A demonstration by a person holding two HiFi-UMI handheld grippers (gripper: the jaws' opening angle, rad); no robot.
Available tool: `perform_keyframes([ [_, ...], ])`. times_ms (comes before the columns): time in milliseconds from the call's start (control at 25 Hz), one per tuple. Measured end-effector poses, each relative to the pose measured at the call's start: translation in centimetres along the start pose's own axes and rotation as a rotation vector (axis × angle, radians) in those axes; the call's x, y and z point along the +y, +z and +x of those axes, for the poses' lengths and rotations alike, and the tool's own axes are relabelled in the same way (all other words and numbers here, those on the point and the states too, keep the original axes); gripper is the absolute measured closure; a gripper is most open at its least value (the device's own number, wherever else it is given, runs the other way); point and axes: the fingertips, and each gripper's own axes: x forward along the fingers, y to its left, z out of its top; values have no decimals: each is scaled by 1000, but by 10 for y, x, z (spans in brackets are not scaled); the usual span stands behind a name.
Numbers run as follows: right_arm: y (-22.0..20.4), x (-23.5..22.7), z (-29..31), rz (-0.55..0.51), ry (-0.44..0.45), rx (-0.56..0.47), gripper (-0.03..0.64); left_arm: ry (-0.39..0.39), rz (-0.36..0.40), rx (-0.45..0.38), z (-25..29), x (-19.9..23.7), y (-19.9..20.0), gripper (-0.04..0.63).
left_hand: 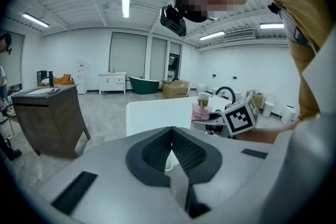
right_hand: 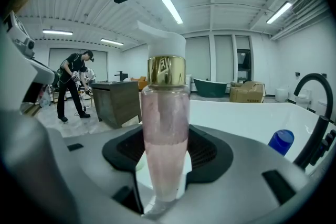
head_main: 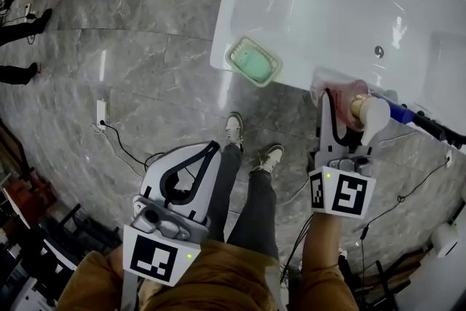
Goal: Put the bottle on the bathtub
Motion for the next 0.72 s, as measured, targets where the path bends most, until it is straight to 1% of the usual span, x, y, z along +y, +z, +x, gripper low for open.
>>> perform_keyframes([
  [200,-11,-2,15,-26,-13,15,387,-6,15,25,7,1,-10,589],
  [720,-31,-6,34,-15,-32,20,387,1,5,58,14,5,-21,589],
])
